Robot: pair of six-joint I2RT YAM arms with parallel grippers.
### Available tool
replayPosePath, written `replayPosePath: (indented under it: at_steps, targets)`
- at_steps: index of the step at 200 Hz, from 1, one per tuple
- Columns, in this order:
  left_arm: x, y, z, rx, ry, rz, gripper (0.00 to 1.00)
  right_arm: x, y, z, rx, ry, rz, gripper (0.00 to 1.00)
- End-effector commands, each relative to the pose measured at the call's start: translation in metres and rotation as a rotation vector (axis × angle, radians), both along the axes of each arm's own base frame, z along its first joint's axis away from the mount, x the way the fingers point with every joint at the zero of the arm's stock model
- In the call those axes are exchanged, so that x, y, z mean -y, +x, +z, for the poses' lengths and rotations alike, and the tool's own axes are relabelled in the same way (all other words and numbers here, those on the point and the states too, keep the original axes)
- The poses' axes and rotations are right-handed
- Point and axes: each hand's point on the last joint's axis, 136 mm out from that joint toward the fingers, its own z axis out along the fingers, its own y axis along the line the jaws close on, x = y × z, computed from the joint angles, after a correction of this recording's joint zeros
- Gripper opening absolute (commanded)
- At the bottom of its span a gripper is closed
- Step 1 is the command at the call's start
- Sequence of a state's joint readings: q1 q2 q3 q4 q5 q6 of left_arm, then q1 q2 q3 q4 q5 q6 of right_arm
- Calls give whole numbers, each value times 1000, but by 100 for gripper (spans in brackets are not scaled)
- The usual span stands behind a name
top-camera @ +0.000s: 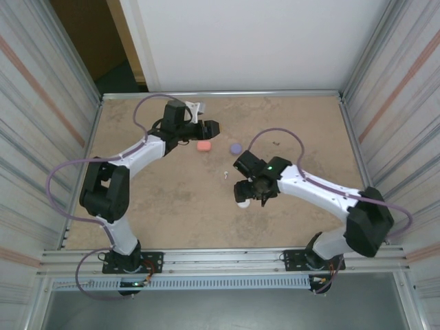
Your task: Insert wireless bluetooth earbuds into charging case
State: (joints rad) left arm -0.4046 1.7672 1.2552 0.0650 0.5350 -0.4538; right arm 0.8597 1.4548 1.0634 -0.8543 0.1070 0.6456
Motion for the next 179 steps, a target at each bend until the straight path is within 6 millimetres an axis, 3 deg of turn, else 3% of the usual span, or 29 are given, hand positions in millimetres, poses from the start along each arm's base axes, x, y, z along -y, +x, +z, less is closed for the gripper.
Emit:
replayPosePath:
  at_steps: [1,47,150,179]
  targets:
    - [-9,1,29,77,-30,34,57,-7,3,-7,1,-74,49,84]
    - [-14,-2,35,94,-38,44,57,-26,3,-37,-38,-145,200,85]
    - [-19,-3,36,97,-37,57,57,-28,5,-72,-83,-135,243,78]
    - [-19,-3,35,95,-40,54,57,-21,7,-77,-95,-142,222,77]
